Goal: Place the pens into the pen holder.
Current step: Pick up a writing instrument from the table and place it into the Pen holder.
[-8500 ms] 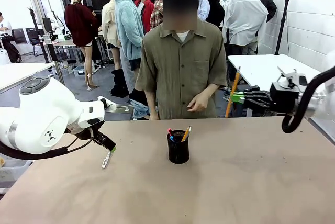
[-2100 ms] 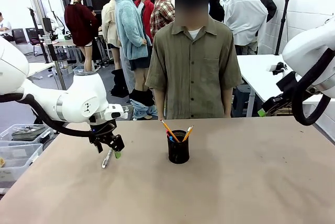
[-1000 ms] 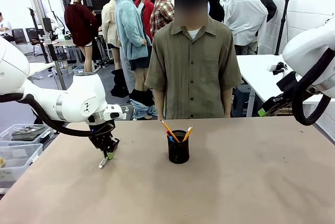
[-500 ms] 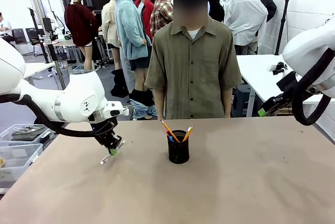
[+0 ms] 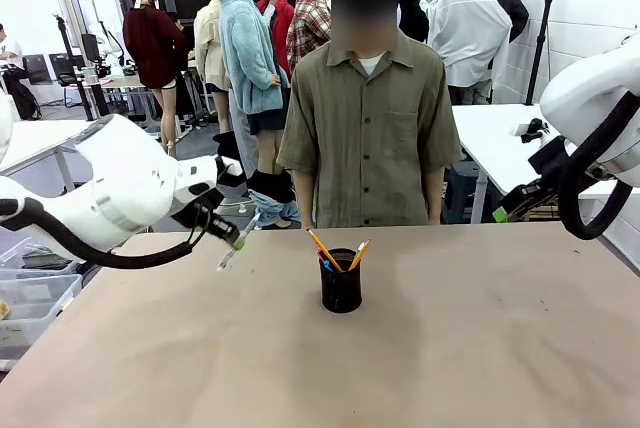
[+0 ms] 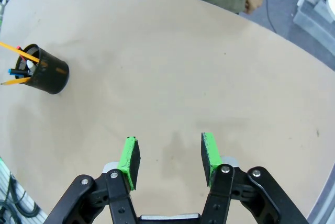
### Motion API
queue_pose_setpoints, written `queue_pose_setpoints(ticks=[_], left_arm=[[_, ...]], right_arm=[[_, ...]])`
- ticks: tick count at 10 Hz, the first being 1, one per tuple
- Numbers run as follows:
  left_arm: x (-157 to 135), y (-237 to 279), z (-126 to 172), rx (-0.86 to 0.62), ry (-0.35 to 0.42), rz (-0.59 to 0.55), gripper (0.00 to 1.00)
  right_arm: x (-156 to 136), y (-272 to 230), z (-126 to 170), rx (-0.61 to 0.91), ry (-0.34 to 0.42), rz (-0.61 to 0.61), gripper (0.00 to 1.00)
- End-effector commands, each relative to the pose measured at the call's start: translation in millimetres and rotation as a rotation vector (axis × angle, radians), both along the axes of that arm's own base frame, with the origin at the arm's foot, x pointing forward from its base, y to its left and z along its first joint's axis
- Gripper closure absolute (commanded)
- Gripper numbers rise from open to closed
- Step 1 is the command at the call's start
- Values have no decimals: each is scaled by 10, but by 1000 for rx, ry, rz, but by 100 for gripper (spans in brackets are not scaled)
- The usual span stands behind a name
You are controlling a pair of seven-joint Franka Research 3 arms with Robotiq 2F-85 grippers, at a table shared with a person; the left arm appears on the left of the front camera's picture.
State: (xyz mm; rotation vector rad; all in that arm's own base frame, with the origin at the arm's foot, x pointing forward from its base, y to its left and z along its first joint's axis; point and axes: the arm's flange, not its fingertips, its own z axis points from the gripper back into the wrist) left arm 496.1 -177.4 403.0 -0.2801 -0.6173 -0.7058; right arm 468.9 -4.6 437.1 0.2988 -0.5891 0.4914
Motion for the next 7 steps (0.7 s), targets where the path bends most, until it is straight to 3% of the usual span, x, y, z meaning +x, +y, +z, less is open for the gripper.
queue_pose_setpoints(ticks=[1, 4, 7], left_arm=[[172, 340, -220, -142, -50, -199, 100], [577, 293, -153, -272, -148, -368, 100], [692, 94, -122, -437, -259, -620, 100]], right_arm=[[-8, -6, -38, -12, -21, 6, 40], [-8, -6, -38, -12, -21, 6, 40], [-8, -6, -38, -12, -21, 6, 40]])
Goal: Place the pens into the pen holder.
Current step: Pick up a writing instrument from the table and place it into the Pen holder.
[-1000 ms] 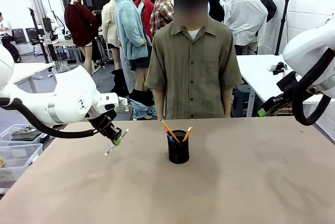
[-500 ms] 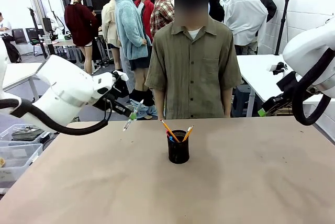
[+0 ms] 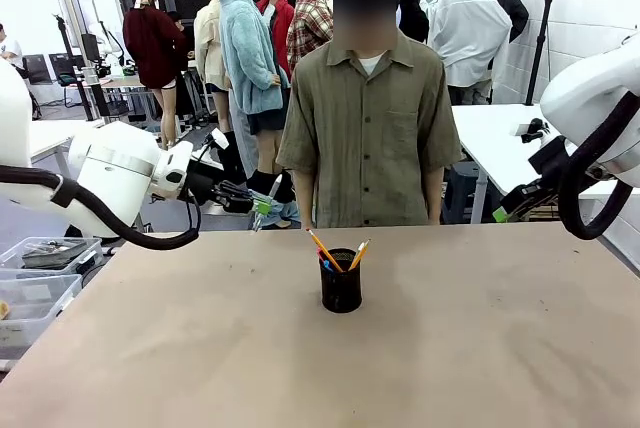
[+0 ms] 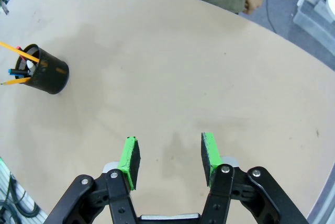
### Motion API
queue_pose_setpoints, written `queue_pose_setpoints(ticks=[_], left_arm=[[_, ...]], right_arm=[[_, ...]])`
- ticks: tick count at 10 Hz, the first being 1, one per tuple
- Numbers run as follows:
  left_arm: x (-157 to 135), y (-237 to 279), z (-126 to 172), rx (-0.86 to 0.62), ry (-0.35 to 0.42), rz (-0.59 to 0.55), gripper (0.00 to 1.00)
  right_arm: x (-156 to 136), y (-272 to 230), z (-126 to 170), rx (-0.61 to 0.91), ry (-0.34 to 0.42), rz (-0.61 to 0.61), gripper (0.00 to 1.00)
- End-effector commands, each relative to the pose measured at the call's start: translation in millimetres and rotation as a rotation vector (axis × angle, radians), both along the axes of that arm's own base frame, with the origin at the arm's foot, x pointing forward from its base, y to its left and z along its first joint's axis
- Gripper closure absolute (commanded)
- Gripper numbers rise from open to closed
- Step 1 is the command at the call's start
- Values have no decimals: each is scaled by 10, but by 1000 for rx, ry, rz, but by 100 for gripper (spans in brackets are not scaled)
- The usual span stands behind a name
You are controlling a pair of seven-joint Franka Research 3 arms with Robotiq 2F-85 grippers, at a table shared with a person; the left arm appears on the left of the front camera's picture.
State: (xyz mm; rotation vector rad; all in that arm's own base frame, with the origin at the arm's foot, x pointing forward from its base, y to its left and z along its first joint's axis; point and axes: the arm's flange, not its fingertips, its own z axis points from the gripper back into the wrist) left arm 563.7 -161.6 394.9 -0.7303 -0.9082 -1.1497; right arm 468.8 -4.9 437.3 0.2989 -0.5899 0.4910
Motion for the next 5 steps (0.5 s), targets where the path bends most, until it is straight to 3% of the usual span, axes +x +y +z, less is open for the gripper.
queue_pose_setpoints(ticks=[1, 3, 4, 5], left_arm=[[9, -182, -46, -66, -43, -136, 100], [-44, -460, 23, -108, -70, -177, 100], [-114, -567, 102, -42, -56, -84, 100], [-66, -392, 2, -66, -42, -171, 100]], right_arm=[[-7, -4, -40, -12, -20, 7, 40], [-7, -4, -40, -12, -20, 7, 40], [-7, -4, -40, -12, -20, 7, 40], [-7, -4, -40, -12, -20, 7, 40]])
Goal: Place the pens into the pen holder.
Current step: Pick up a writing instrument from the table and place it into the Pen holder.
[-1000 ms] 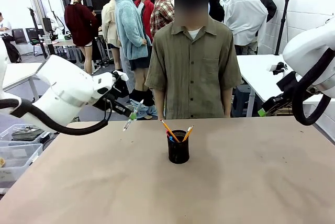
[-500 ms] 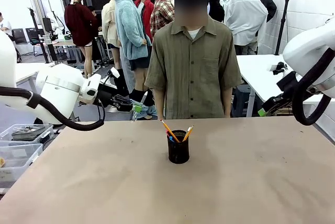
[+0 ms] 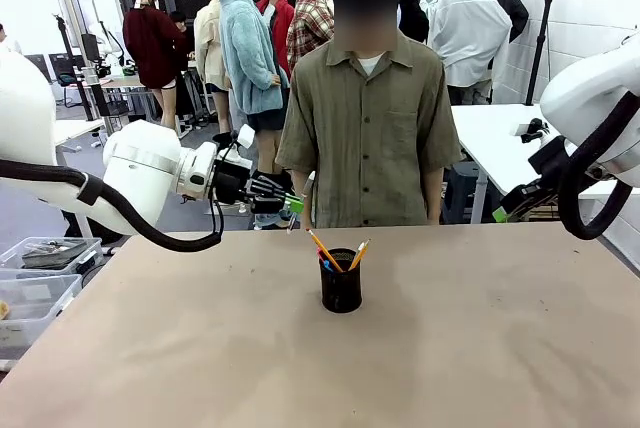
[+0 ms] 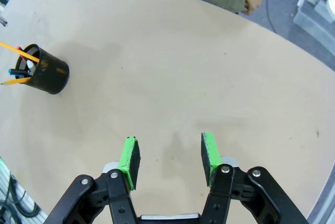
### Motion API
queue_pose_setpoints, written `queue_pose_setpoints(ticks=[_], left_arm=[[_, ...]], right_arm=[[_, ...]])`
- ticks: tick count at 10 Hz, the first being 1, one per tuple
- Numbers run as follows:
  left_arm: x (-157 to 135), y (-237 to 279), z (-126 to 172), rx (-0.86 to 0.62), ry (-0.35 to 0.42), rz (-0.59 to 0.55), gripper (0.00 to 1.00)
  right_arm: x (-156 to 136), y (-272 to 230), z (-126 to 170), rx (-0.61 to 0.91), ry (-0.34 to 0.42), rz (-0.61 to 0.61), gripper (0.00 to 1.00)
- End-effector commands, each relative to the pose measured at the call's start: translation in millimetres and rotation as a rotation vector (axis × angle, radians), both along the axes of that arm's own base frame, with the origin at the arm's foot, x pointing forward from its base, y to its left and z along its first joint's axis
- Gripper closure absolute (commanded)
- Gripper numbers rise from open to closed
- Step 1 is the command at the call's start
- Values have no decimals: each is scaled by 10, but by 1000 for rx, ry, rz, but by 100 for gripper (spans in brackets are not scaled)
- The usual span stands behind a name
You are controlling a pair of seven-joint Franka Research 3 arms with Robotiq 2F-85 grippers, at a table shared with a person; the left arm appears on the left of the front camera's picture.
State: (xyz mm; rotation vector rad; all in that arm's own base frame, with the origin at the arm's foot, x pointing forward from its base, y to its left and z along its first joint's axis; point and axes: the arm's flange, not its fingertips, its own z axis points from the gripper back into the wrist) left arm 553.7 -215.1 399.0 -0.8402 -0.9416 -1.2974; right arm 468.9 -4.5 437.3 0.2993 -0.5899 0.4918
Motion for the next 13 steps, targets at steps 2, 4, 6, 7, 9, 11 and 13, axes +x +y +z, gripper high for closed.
queue_pose_setpoints(ticks=[2, 4, 6, 7, 9, 11, 13], left_arm=[[0, 0, 0, 0, 0, 0, 100], [14, -157, -61, -64, -61, -121, 100], [192, -323, -69, -117, -81, -207, 100], [319, -416, -96, -140, -101, -288, 100], [457, -572, -161, -226, -103, -399, 100], [463, -736, -280, -247, -91, -481, 100], [471, -810, -416, -256, -76, -558, 100]], right_arm=[[-7, -7, -40, -12, -20, 6, 40], [-7, -7, -40, -12, -20, 6, 40], [-7, -7, -40, -12, -20, 6, 40], [-7, -7, -40, -12, -20, 6, 40], [-7, -7, -40, -12, -20, 6, 40], [-7, -7, -40, -12, -20, 6, 40], [-7, -7, -40, -12, -20, 6, 40]])
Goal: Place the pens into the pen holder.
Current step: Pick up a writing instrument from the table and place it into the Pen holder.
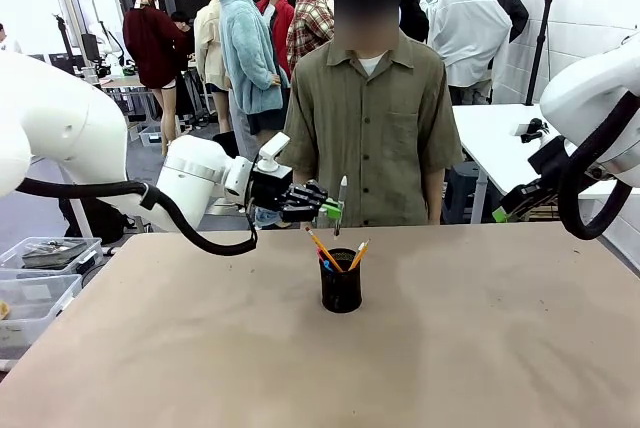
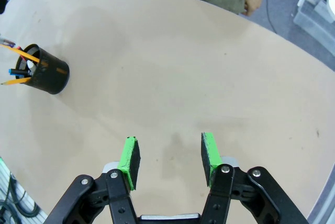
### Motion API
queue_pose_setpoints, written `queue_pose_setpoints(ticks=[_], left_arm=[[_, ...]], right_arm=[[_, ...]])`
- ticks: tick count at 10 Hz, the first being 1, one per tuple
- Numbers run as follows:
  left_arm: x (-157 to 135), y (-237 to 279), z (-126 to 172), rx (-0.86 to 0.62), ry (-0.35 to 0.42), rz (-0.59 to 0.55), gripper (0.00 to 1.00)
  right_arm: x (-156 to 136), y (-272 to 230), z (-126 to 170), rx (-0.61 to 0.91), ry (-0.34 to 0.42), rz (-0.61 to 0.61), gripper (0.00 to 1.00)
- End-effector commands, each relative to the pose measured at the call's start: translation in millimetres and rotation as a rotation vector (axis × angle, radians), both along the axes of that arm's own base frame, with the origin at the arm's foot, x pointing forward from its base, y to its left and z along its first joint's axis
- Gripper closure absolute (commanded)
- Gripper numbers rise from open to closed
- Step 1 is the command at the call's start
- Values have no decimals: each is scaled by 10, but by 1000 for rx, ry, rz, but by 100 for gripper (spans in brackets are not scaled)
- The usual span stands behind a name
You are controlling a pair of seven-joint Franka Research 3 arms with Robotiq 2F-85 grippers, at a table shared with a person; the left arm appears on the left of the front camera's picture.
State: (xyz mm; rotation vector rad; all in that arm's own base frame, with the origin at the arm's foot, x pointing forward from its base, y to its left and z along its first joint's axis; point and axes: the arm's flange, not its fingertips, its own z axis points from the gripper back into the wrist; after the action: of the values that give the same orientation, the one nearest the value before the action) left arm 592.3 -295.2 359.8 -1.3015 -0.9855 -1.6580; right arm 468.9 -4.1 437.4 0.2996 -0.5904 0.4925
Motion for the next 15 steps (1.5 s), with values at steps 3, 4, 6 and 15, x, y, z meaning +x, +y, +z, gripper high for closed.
queue_pose_setpoints(ticks=[3, 4, 6, 15], left_arm=[[128, -136, -187, -1, 24, -98, 100], [148, -170, -229, 12, 29, -83, 100], [175, -233, -284, 43, 30, -80, 100], [143, -218, -271, 56, 15, -138, 38]], right_arm=[[-7, -11, -41, -13, -19, 5, 40], [-7, -11, -41, -13, -19, 5, 40], [-7, -11, -41, -13, -19, 5, 40], [-7, -11, -41, -13, -19, 5, 40]])
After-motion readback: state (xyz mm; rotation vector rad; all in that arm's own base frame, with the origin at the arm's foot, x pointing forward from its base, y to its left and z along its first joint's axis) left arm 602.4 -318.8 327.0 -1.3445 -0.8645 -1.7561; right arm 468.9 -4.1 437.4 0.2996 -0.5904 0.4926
